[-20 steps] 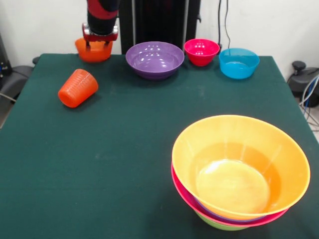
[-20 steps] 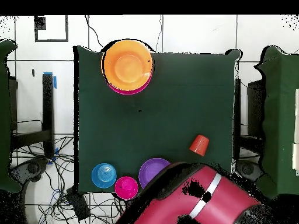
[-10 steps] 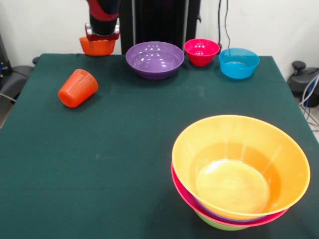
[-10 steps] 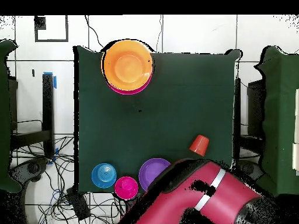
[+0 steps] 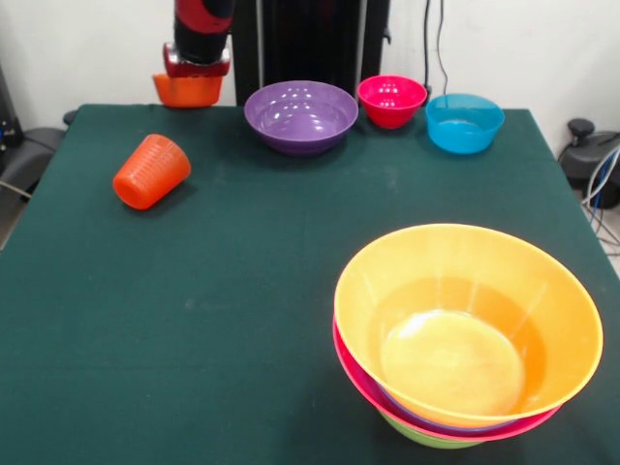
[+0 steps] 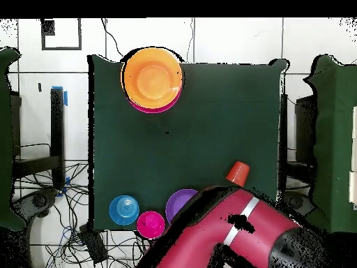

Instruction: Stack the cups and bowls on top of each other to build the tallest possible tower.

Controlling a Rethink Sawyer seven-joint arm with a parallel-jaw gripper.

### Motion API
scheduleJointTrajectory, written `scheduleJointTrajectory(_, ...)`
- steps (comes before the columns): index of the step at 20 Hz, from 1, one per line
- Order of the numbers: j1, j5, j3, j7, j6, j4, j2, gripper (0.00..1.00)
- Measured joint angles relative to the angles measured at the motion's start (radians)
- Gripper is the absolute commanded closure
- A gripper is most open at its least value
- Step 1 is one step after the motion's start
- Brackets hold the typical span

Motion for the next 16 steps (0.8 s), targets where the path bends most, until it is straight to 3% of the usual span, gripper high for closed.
scheduleJointTrajectory(9, 0.023, -0.07, -0.047, 0.036, -0.239, 0.038, 0.004, 0.0)
scheduleJointTrajectory(16, 0.022, -0.113, -0.051, 0.036, -0.299, 0.046, -0.021, 0.0)
